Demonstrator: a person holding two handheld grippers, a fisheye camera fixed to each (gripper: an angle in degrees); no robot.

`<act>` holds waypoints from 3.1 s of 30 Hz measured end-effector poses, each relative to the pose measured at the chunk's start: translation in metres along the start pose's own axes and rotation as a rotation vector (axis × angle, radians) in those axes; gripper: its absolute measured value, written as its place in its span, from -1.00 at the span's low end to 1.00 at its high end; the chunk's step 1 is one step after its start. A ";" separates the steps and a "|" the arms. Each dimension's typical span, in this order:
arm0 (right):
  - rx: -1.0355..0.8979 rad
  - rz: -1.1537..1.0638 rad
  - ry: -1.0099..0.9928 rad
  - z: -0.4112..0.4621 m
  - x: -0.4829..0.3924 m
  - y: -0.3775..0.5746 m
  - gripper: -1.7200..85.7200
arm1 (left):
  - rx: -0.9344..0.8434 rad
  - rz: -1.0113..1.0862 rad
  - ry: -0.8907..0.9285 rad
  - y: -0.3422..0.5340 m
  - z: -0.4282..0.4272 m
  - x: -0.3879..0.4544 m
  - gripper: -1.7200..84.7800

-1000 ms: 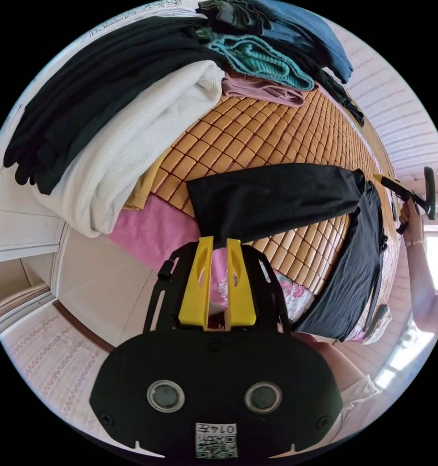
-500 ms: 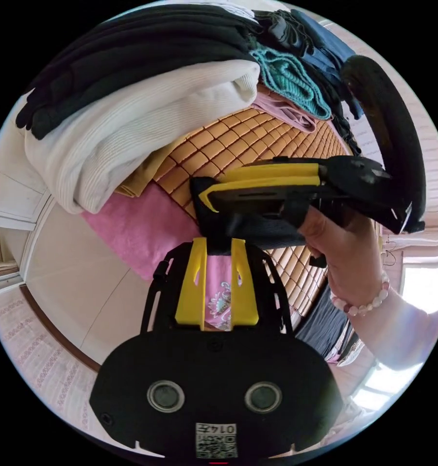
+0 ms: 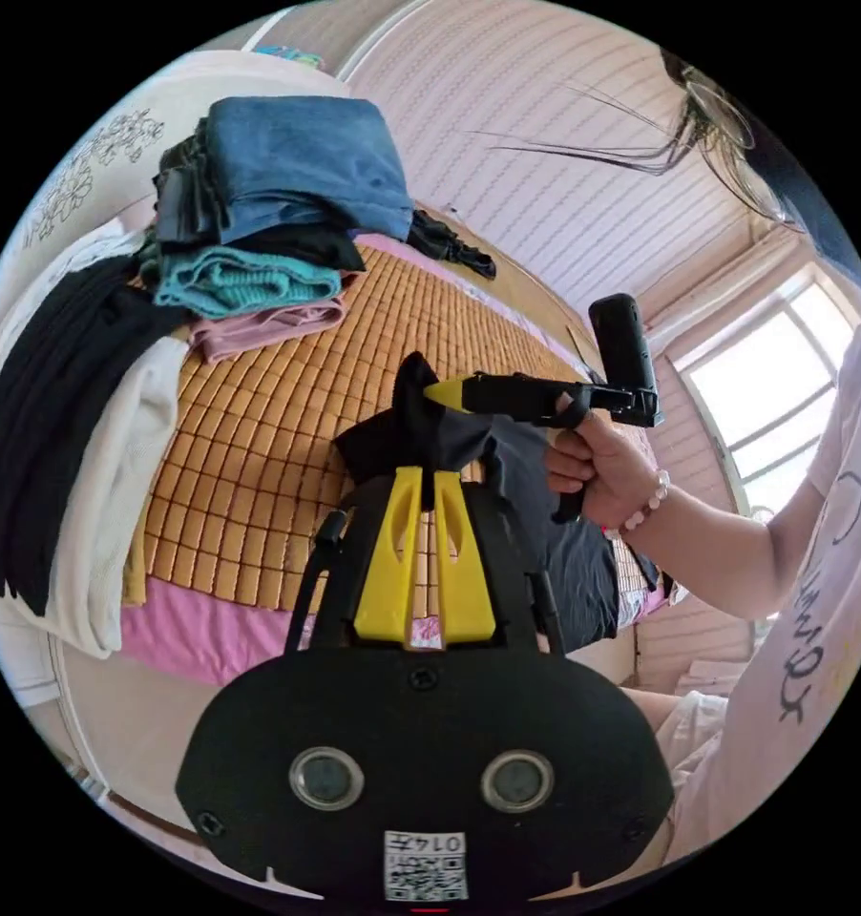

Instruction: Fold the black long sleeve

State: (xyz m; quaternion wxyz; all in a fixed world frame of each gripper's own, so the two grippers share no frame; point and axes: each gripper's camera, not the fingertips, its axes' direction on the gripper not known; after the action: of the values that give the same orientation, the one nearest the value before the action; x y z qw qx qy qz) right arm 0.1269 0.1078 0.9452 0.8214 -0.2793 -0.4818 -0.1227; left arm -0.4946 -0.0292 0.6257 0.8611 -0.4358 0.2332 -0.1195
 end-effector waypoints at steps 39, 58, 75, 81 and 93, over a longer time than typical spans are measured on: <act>0.224 1.115 0.355 -0.356 -0.045 0.462 -0.96 | -0.641 0.921 0.420 0.082 0.283 0.391 -0.84; -0.014 0.416 0.356 -0.303 0.010 0.127 -0.75 | -0.412 0.686 -0.020 -0.011 0.286 0.274 -0.83; 0.398 0.812 0.189 -0.385 0.000 0.264 -0.94 | -0.402 0.617 0.137 -0.028 0.261 0.259 -0.85; 0.420 1.230 0.364 -0.417 -0.047 0.393 -0.94 | -0.414 0.609 0.061 -0.041 0.267 0.239 -0.85; 0.152 1.127 0.547 -0.420 -0.020 0.341 -0.80 | -0.380 0.694 -0.133 -0.064 0.299 0.249 -0.82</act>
State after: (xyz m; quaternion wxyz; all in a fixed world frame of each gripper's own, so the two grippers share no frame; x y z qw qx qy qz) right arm 0.5807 0.1417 0.6522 0.8709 -0.3899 -0.0408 0.2964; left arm -0.1293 0.0384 0.7565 0.7675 -0.4896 0.3282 0.2521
